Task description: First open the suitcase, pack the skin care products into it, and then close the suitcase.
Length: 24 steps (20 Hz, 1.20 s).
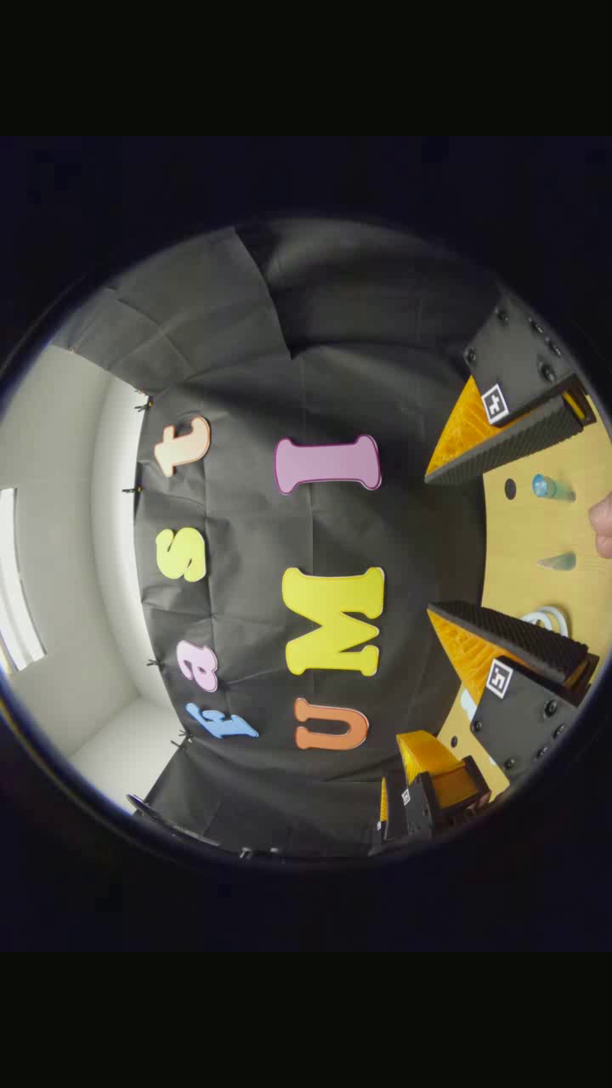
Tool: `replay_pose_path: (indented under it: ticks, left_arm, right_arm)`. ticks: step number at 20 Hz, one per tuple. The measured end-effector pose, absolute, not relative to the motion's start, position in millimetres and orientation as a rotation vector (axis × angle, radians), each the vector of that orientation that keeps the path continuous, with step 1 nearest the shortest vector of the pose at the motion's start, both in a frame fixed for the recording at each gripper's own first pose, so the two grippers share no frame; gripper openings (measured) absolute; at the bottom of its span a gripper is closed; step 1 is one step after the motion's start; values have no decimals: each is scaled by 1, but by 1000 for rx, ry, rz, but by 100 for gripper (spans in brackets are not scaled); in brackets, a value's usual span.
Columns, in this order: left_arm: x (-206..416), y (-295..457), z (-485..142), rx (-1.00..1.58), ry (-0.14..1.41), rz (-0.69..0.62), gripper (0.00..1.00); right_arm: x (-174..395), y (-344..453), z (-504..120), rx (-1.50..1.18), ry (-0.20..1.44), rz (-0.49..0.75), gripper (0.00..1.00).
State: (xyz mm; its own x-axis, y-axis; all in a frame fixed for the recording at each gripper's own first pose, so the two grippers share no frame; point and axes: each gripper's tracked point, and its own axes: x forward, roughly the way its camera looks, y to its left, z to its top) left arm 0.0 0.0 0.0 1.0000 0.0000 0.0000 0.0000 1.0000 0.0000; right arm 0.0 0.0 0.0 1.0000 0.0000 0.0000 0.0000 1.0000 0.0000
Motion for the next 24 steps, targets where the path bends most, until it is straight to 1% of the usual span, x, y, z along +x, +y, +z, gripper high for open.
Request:
replay_pose_path:
  ticks: [17, 18, 19, 21, 24]
  left_arm:
    - [-7, -12, 1, 18, -11, -12, 96]
    - [-6, -15, -3, 19, -2, -20, 96]
    - [-5, -17, -6, 21, 6, -28, 96]
    - [-5, -25, -15, 40, 32, -67, 96]
    - [-2, -51, -48, 127, 131, -192, 96]
  right_arm:
    - [-3, -15, 5, -2, -12, -1, 81]
    - [-3, -17, 3, -5, -10, -3, 80]
    - [-5, -19, 2, -9, -5, -6, 81]
    - [-6, -26, -3, -16, 5, -17, 81]
    - [-9, -43, -6, -19, 16, -39, 81]
